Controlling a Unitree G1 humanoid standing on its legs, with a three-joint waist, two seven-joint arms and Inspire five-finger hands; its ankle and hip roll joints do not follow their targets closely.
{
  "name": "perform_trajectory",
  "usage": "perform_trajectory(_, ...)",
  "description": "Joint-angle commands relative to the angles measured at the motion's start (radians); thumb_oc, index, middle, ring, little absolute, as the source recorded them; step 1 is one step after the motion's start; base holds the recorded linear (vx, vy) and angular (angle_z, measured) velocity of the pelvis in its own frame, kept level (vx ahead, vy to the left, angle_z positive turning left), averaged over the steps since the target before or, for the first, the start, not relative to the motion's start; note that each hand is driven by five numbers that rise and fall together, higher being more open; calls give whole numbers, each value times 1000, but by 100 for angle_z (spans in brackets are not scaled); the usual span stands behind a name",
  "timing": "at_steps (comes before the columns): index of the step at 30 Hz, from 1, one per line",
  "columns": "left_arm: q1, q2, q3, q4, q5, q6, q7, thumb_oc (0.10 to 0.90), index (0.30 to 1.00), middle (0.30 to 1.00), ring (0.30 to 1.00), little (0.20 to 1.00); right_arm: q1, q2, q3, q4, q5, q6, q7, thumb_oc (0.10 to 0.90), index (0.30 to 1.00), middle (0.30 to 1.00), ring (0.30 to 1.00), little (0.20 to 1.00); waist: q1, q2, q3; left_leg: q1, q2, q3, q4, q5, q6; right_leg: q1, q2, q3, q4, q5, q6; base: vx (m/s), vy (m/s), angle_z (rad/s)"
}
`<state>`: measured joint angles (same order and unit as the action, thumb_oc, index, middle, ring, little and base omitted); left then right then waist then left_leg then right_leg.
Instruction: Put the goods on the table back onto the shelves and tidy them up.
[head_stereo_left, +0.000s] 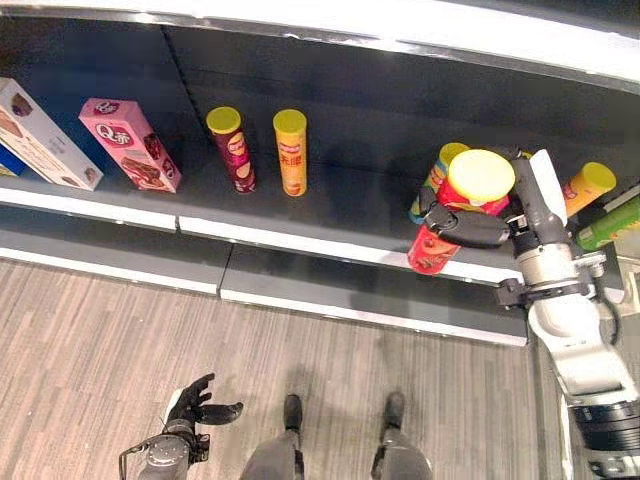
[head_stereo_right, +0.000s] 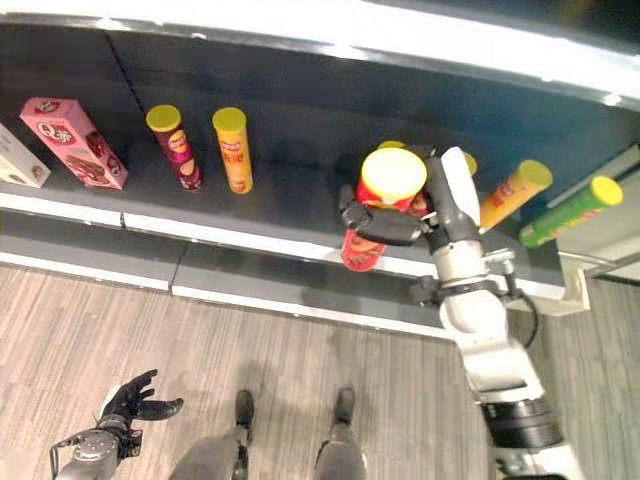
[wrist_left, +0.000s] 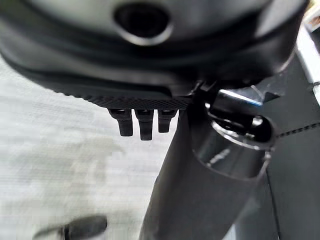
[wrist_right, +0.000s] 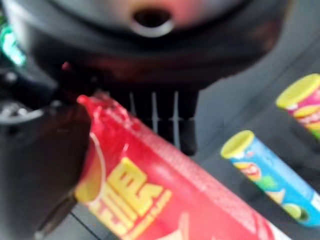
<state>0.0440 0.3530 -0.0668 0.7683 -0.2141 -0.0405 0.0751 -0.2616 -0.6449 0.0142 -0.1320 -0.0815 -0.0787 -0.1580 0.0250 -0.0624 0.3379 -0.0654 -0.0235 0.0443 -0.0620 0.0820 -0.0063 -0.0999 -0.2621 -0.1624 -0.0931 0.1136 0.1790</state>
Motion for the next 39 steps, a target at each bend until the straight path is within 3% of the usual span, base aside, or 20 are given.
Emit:
perform_trajectory(1,34,7,-2,-48,-20,-47,16,800,900,900,900,900,-117,-35,-34,-73,-53,-55,-81,400,300,300,300,300,16,22,-65,-43,114,27,95,-102,-70,-10,-12,-27,83,-19,25,-15,-122,72)
perform_trajectory(5,27,-14,-40,-29,-31,-45,46,800,900,900,900,900,-163,76,7,-43,-147,-39,-190,400,300,300,300,300,34,51,-49,-77,126,-9,92,-79,-84,-10,-10,-65,89,-34,17,-9,-82,14)
perform_trajectory(8,23,-13,-58,-27,-26,-48,63,800,900,900,900,900,-201,96,34,-23,-206,-23,-241,400,300,300,300,300,46,66,-38,-90,127,-24,86,-68,-90,-13,-11,-82,99,-41,16,-24,-50,29)
perform_trajectory(13,28,-1,-85,-25,-24,-59,92,800,900,900,900,900,-327,78,52,117,-258,30,-366,400,300,300,300,300,84,98,-32,-98,121,-50,51,-43,-99,-3,-23,-118,96,-47,20,-3,-22,24)
perform_trajectory(16,21,8,-101,-30,-30,-73,108,800,900,900,900,900,-423,34,34,213,-298,66,-466,400,300,300,300,300,118,135,-14,-106,100,-71,28,-31,-98,-13,-46,-141,106,-46,30,-27,27,36)
perform_trajectory(22,10,21,-124,-61,-36,-90,120,800,900,900,900,900,-489,-15,-10,308,-269,77,-569,400,300,300,300,300,153,173,12,-148,81,-104,12,-10,-99,-30,-64,-173,104,-39,39,-19,7,21)
perform_trajectory(30,-3,24,-142,-91,-50,-111,126,800,900,900,900,900,-536,-76,-50,356,-250,79,-636,400,300,300,300,300,179,204,53,-218,69,-123,10,8,-105,-74,-74,-193,95,-30,47,-2,-2,13)
perform_trajectory(39,-13,21,-151,-123,-63,-122,138,800,900,900,900,900,-568,-97,-65,378,-235,82,-688,400,300,300,300,300,187,219,63,-252,59,-129,-5,14,-108,-94,-77,-196,80,-26,54,24,2,2)
